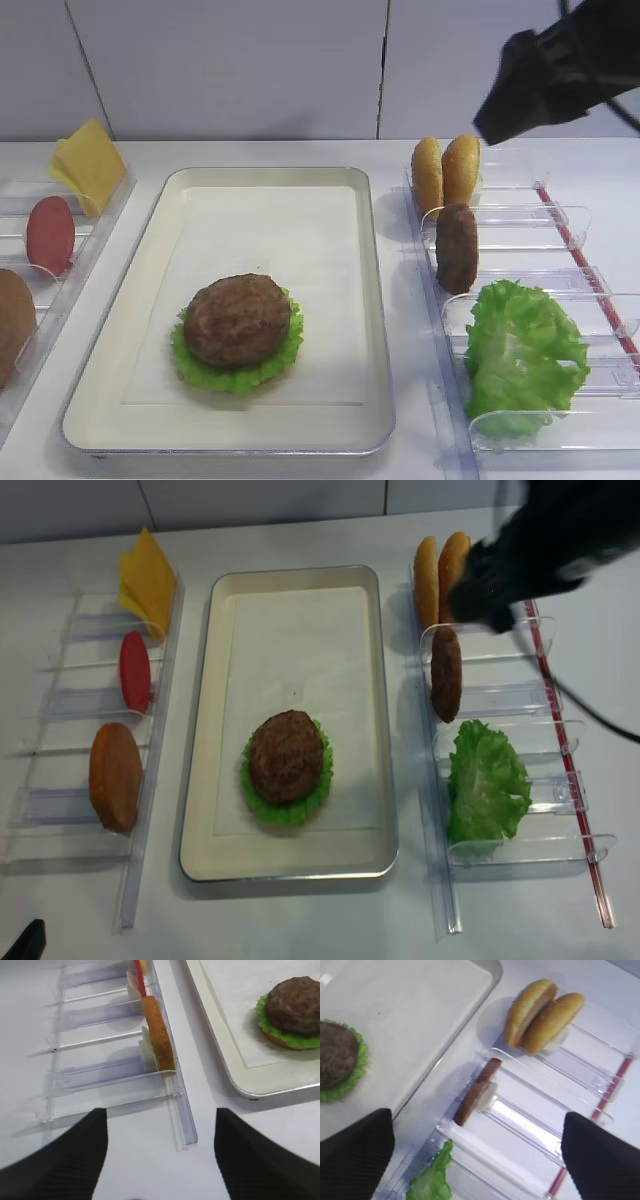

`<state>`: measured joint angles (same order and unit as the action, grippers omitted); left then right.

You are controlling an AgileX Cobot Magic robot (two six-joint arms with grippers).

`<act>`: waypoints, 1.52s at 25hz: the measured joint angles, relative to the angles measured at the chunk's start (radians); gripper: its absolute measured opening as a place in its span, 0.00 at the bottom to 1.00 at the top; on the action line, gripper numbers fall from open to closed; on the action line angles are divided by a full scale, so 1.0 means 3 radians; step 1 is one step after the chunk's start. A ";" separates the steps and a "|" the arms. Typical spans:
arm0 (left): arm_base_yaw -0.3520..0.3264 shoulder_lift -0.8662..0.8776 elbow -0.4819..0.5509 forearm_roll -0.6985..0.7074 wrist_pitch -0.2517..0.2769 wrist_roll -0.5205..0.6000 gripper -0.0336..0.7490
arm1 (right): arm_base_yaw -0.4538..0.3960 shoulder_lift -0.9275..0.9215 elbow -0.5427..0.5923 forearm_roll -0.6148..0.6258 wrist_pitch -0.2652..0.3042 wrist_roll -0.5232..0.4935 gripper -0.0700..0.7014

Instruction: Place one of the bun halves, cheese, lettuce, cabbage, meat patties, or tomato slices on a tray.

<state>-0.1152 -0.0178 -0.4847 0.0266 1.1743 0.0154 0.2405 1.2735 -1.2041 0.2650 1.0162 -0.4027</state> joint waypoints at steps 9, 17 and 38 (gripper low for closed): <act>0.0000 0.0000 0.0000 0.0000 0.0000 0.0000 0.64 | -0.0576 -0.1176 0.0518 0.0013 0.0118 0.0054 0.99; 0.0000 0.0000 0.0000 0.0000 0.0000 0.0000 0.64 | -0.0627 -0.2393 0.1551 0.0021 -0.0039 0.0211 0.99; 0.0000 0.0000 0.0000 0.0000 0.0000 0.0000 0.64 | -0.0633 -0.4258 0.2004 -0.0695 0.0605 0.0870 0.99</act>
<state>-0.1152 -0.0178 -0.4847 0.0266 1.1743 0.0154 0.0505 -0.0038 -0.6029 0.0564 1.1978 -0.1416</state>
